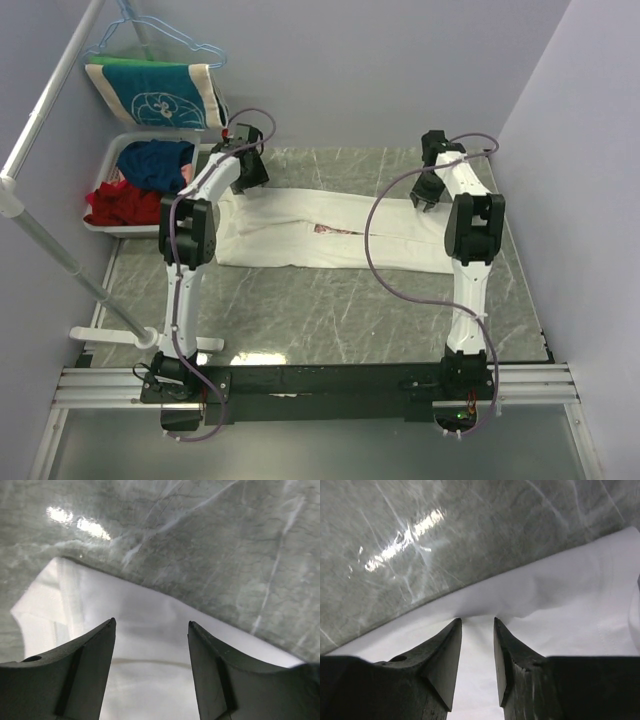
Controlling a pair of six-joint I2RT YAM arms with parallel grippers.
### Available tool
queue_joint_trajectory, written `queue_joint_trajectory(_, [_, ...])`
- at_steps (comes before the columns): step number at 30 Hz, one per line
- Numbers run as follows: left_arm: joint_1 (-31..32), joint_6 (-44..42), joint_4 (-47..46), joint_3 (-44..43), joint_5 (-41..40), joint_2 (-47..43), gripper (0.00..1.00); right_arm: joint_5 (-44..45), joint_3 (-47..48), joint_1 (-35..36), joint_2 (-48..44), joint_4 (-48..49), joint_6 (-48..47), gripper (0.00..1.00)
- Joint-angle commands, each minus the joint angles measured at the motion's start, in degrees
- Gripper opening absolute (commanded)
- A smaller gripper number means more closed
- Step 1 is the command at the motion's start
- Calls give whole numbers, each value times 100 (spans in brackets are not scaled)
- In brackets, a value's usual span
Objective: Fold and stack the t-shirts
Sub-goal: Fold the tshirt
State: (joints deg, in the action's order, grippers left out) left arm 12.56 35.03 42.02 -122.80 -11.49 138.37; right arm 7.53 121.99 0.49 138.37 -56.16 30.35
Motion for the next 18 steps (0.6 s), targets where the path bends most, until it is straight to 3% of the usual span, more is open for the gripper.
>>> queue_joint_trajectory(1, [-52, -338, -642, 519, 217, -1074, 66, -120, -711, 91, -1205, 902, -55, 40])
queue_joint_trajectory(2, [-52, -330, -686, 634, 260, -1179, 66, -146, -930, 118, -1363, 1001, -81, 40])
queue_joint_trajectory(3, [-52, -356, -782, 835, 330, -1346, 66, -181, -1028, 170, -1608, 1115, -125, 27])
queue_joint_trajectory(5, [-52, -400, -888, 1012, 673, -1452, 64, -296, -1073, 371, -1769, 1274, -204, 19])
queue_joint_trajectory(11, [10, -470, -933, 776, 1736, -1032, 59, -392, -327, 987, -1480, 941, -380, 28])
queue_joint_trajectory(18, [370, -655, -1064, 485, 1799, -645, 60, -586, -140, 1453, -1224, 843, -337, 30])
